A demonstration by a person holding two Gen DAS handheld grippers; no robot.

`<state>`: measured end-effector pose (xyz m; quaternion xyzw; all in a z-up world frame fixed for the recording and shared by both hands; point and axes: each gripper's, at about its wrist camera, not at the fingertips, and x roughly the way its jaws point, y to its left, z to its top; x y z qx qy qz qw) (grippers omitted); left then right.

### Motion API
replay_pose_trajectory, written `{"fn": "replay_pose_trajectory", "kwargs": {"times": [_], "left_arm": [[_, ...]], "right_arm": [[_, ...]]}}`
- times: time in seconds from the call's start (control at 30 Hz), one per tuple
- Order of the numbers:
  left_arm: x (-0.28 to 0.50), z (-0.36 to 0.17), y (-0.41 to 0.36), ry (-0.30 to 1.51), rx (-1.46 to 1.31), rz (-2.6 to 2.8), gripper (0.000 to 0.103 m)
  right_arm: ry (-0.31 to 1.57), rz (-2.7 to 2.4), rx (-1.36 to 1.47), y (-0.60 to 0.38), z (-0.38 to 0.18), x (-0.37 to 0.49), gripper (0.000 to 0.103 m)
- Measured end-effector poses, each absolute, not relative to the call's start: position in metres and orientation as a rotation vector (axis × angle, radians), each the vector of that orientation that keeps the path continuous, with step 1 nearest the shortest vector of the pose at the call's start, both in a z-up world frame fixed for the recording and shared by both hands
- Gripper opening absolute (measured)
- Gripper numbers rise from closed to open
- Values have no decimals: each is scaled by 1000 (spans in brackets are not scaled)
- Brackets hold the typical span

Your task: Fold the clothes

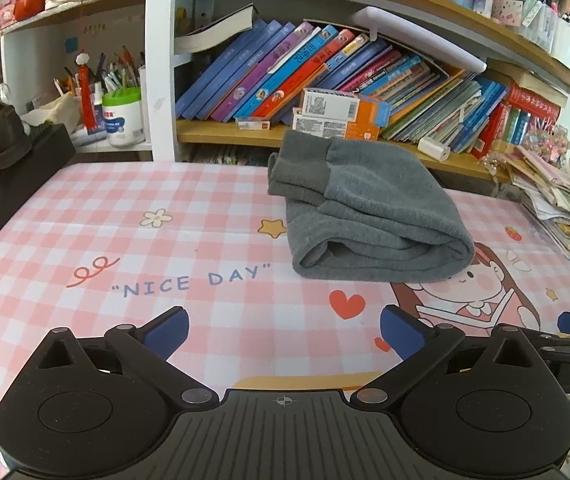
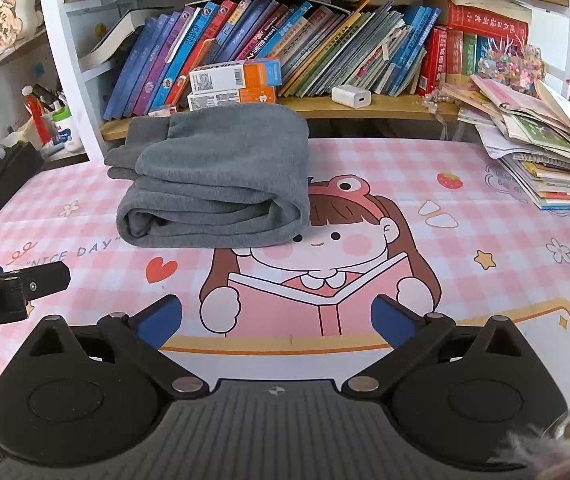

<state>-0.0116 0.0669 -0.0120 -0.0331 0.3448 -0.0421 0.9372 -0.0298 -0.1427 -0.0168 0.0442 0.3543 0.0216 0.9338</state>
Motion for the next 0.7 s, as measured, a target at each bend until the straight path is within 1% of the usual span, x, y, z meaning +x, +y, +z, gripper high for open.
{"fn": "replay_pose_trajectory", "kwargs": {"times": [0.7], "left_arm": [[-12, -14, 65, 724, -60, -116, 103]], "right_arm": [[734, 44, 95, -143, -18, -29, 102]]}}
